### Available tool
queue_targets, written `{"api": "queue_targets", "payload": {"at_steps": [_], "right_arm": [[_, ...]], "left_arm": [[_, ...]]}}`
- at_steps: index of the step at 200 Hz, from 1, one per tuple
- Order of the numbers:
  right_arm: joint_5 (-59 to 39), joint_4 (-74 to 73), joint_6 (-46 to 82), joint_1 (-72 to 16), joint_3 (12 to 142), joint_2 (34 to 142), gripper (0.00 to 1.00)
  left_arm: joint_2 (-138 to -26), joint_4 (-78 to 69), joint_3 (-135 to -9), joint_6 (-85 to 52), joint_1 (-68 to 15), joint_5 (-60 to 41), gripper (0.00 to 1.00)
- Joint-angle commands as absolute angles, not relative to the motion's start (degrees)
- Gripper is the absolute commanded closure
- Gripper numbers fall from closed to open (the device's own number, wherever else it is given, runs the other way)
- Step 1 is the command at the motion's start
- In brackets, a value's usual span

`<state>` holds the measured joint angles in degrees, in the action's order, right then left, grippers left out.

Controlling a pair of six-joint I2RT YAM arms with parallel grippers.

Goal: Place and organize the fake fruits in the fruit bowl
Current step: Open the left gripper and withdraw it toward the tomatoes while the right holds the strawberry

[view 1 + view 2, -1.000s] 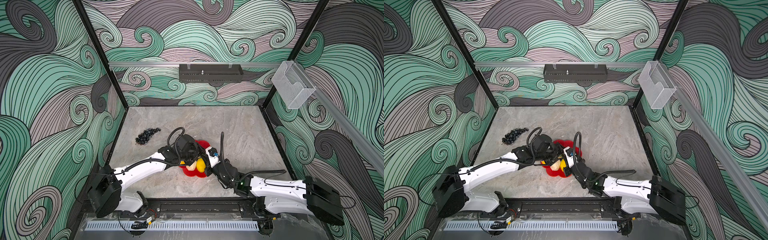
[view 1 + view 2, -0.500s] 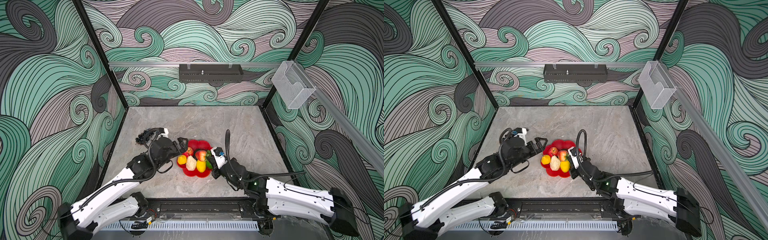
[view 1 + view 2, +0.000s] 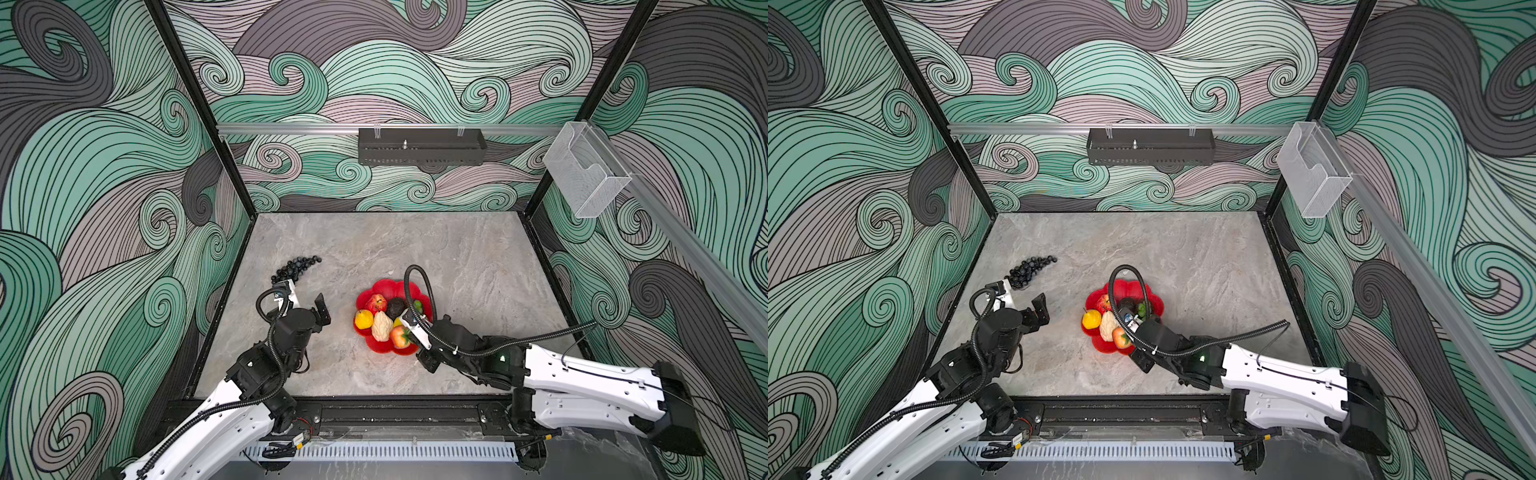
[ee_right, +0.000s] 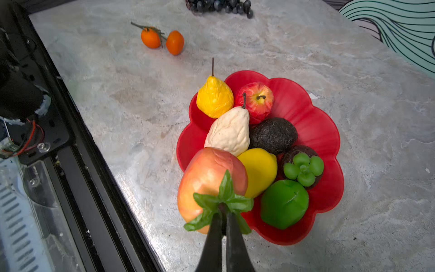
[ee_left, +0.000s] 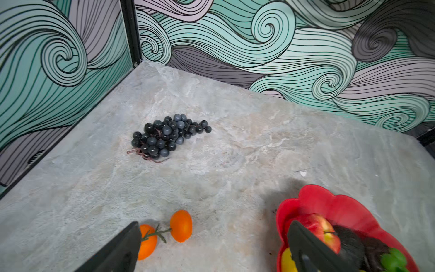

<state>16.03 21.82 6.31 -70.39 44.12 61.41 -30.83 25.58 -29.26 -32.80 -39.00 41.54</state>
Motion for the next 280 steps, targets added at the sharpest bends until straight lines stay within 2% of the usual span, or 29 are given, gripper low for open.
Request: {"api": "queue_targets", "payload": {"at_steps": [1, 131, 251, 280], "right_arm": [[16.1, 26.9, 4.2, -70.9, 47.5, 63.8, 1.00], [20.1, 34.0, -0.5, -71.5, 56.2, 76.6, 1.00], [21.3, 34.2, -2.3, -71.5, 59.0, 82.9, 1.00], [21.2, 34.2, -2.2, -71.5, 59.1, 82.6, 0.88]], "left_arm": [[-30.4, 23.6, -27.8, -28.8, -38.7, 47.0, 0.01], [-28.2, 21.3, -24.2, -25.8, -38.5, 49.3, 0.01], [-27.9, 21.3, -24.0, -26.0, -38.3, 49.4, 0.01], [-27.9, 21.3, -23.9, -26.0, -38.2, 49.4, 0.01]]}}
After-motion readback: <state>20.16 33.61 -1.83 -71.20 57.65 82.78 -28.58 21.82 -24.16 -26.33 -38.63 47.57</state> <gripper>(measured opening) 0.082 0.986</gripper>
